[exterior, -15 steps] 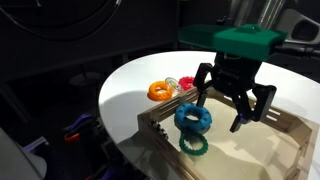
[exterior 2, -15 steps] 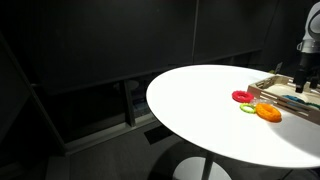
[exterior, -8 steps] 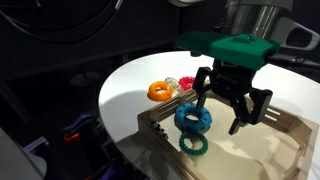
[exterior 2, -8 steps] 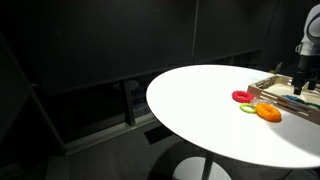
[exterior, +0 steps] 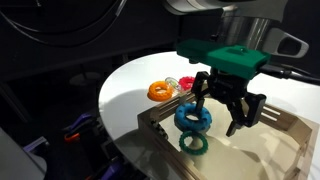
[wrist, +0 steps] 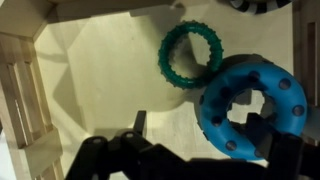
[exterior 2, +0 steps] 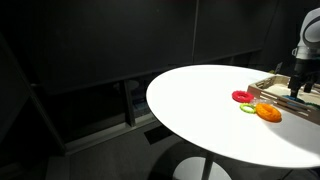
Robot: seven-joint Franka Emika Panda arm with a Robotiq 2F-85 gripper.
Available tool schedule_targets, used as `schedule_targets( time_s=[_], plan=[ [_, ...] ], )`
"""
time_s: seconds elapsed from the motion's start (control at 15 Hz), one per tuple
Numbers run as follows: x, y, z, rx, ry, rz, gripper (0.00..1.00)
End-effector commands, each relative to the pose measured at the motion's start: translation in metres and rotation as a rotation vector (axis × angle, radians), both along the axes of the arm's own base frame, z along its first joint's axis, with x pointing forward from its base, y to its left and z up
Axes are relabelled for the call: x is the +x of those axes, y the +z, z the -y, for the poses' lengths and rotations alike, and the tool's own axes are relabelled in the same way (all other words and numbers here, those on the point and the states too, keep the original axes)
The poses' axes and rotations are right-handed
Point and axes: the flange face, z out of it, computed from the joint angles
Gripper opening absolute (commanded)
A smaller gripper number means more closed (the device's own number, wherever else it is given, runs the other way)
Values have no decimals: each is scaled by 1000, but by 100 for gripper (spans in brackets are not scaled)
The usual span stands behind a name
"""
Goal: Remove the blue ring from the crate and put it on the pile of rings on the left
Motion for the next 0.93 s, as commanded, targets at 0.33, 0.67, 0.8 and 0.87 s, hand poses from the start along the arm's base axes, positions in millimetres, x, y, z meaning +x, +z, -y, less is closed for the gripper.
schedule_targets(
  time_s=[0.33,0.67,0.8,0.87],
  plan=[
    [0,-9,-2,14,13,3,86],
    [-1,-12,-2,14,9,-6,47],
    [0,-14,-2,12,6,-9,27],
    [0,-14,-2,13,4,-10,20]
  ],
)
